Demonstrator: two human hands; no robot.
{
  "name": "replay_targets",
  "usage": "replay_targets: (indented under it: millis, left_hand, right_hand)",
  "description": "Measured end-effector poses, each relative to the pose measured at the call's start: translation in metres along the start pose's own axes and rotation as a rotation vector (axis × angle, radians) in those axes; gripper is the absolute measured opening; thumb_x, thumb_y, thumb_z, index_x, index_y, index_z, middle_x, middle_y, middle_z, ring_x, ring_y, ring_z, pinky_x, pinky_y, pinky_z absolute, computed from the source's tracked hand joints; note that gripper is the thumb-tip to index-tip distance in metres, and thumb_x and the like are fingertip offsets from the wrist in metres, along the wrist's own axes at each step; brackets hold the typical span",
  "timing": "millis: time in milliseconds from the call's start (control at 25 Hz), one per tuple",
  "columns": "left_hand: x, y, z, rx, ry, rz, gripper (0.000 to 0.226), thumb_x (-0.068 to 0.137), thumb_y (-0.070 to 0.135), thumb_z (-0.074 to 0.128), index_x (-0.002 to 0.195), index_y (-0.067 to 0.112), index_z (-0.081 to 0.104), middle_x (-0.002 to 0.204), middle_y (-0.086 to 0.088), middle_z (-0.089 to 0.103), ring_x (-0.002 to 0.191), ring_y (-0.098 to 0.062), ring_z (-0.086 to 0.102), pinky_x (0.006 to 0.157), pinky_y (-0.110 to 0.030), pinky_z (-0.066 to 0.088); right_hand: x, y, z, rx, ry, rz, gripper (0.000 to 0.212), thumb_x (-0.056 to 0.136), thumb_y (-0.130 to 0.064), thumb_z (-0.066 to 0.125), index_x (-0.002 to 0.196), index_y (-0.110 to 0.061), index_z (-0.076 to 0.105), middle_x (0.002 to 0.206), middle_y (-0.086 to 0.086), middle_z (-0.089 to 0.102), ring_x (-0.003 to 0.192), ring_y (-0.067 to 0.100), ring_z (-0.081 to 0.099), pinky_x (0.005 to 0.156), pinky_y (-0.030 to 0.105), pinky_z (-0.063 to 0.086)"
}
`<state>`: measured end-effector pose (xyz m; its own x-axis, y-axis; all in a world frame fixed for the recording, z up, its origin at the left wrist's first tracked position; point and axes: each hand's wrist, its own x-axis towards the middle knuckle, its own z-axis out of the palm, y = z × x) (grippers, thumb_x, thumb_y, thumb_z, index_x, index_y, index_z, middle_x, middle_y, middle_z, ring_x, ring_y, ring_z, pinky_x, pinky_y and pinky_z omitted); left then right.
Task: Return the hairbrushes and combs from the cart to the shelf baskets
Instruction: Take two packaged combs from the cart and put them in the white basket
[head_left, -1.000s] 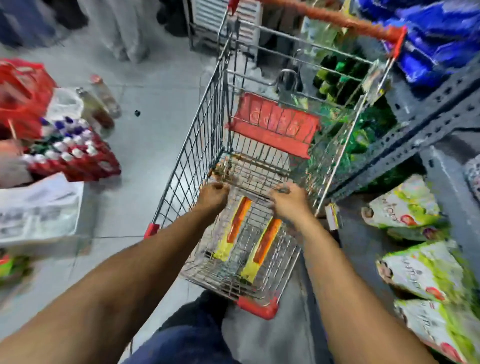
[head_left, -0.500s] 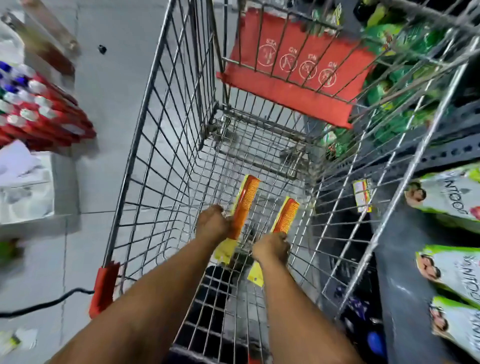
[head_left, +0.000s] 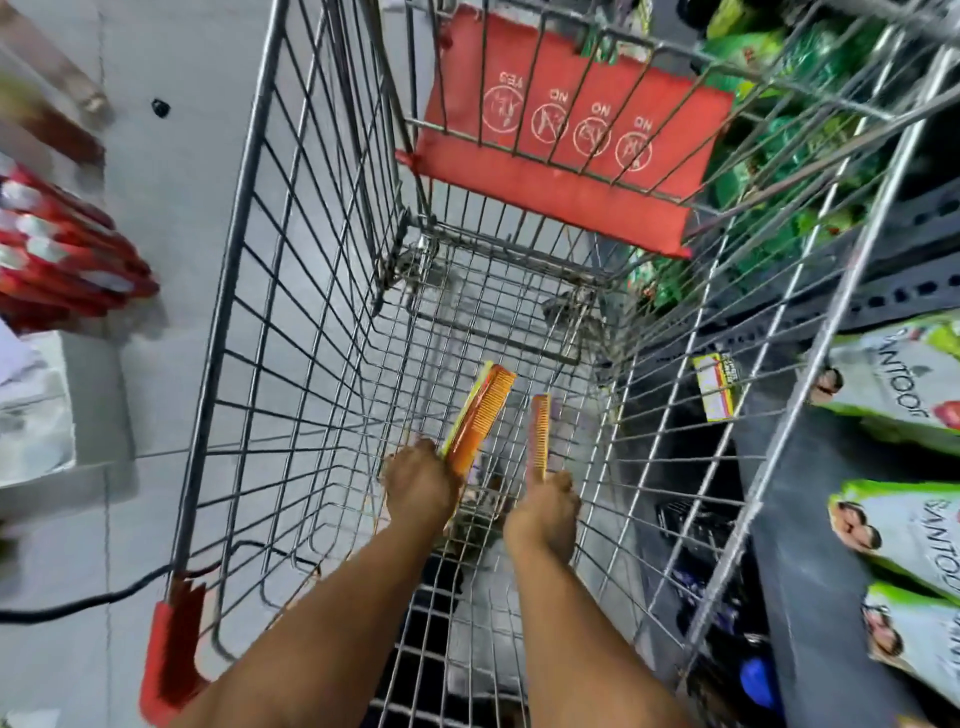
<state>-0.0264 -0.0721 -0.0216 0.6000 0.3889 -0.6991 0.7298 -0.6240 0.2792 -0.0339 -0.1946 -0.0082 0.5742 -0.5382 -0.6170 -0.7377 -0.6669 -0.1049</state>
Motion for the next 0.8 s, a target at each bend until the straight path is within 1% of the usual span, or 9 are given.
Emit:
replay_targets:
  millis: [40,120,200,280,360,440,520,640,800]
  left_hand:
    - [-0.002,0.001,0.002,0.013,0.004,0.007,0.028,0.080,0.020,0.071,0.104,0.010,0.060,0.105,-0.016,0.060,0.092,-0.033,0.059,0.078,-0.040,0.052]
    - [-0.004,0.003,0.006,0.027,0.030,0.011,0.025,0.084,0.018,0.068,0.105,0.008,0.059,0.103,-0.016,0.060,0.089,-0.031,0.058,0.072,-0.038,0.049]
    - [-0.007,0.003,0.008,0.046,0.038,0.030,0.015,0.088,0.018,0.063,0.097,0.007,0.060,0.082,-0.006,0.062,0.068,-0.020,0.054,0.057,-0.029,0.040]
    - [-0.014,0.002,0.004,0.011,0.003,0.052,0.012,0.088,0.021,0.063,0.093,0.010,0.065,0.066,0.005,0.056,0.055,-0.010,0.048,0.046,-0.024,0.032]
    - [-0.022,0.004,-0.001,-0.114,-0.059,0.080,0.016,0.088,0.025,0.064,0.096,0.011,0.068,0.074,0.001,0.064,0.064,-0.017,0.060,0.051,-0.022,0.042]
    - [-0.037,0.006,-0.012,-0.325,-0.114,0.114,0.025,0.091,0.027,0.062,0.101,0.005,0.067,0.084,-0.011,0.069,0.075,-0.026,0.066,0.064,-0.028,0.051]
    - [-0.044,0.015,-0.023,-0.533,-0.171,0.100,0.028,0.093,0.024,0.059,0.103,-0.002,0.067,0.085,-0.017,0.070,0.074,-0.026,0.065,0.068,-0.037,0.054]
    - [-0.071,0.029,-0.058,-0.731,-0.259,0.106,0.022,0.094,0.019,0.058,0.088,0.000,0.066,0.079,-0.022,0.064,0.063,-0.026,0.057,0.057,-0.035,0.046]
    - [-0.121,0.055,-0.109,-0.780,-0.280,0.153,0.019,0.092,0.017,0.059,0.080,0.003,0.063,0.064,-0.015,0.055,0.049,-0.021,0.049,0.052,-0.029,0.040]
  right_hand:
    - [-0.004,-0.001,-0.003,-0.018,0.004,-0.002,0.031,0.097,-0.020,0.031,0.118,-0.003,0.047,0.109,0.023,0.058,0.071,0.029,0.056,0.050,0.030,0.042]
    - [-0.009,-0.003,-0.007,-0.024,-0.008,0.023,0.030,0.096,-0.016,0.031,0.115,-0.003,0.050,0.108,0.021,0.060,0.077,0.033,0.060,0.054,0.031,0.042]
    - [-0.011,-0.004,-0.009,-0.010,-0.009,0.025,0.026,0.095,-0.012,0.034,0.111,-0.003,0.053,0.107,0.021,0.061,0.088,0.037,0.062,0.062,0.035,0.043]
    - [-0.015,-0.005,-0.015,-0.002,-0.011,0.016,0.019,0.096,-0.010,0.037,0.102,-0.003,0.054,0.102,0.019,0.064,0.078,0.033,0.061,0.057,0.032,0.039]
    - [-0.019,-0.008,-0.025,0.044,-0.020,0.027,0.014,0.095,-0.012,0.043,0.094,-0.005,0.055,0.097,0.017,0.067,0.068,0.029,0.055,0.051,0.030,0.037]
    - [-0.027,-0.010,-0.042,0.131,-0.027,0.018,0.009,0.092,-0.011,0.051,0.095,-0.006,0.057,0.099,0.017,0.068,0.077,0.033,0.062,0.052,0.028,0.039]
    - [-0.027,-0.014,-0.056,0.208,-0.029,0.018,0.016,0.089,-0.018,0.058,0.098,-0.005,0.060,0.103,0.018,0.068,0.089,0.035,0.064,0.053,0.026,0.037]
    - [-0.045,-0.016,-0.087,0.355,-0.001,-0.089,0.025,0.088,-0.028,0.056,0.096,-0.005,0.063,0.098,0.017,0.068,0.084,0.035,0.062,0.062,0.029,0.037]
    - [-0.075,-0.017,-0.133,0.554,0.025,-0.197,0.022,0.086,-0.030,0.057,0.085,-0.009,0.065,0.080,0.012,0.067,0.073,0.031,0.062,0.061,0.032,0.043]
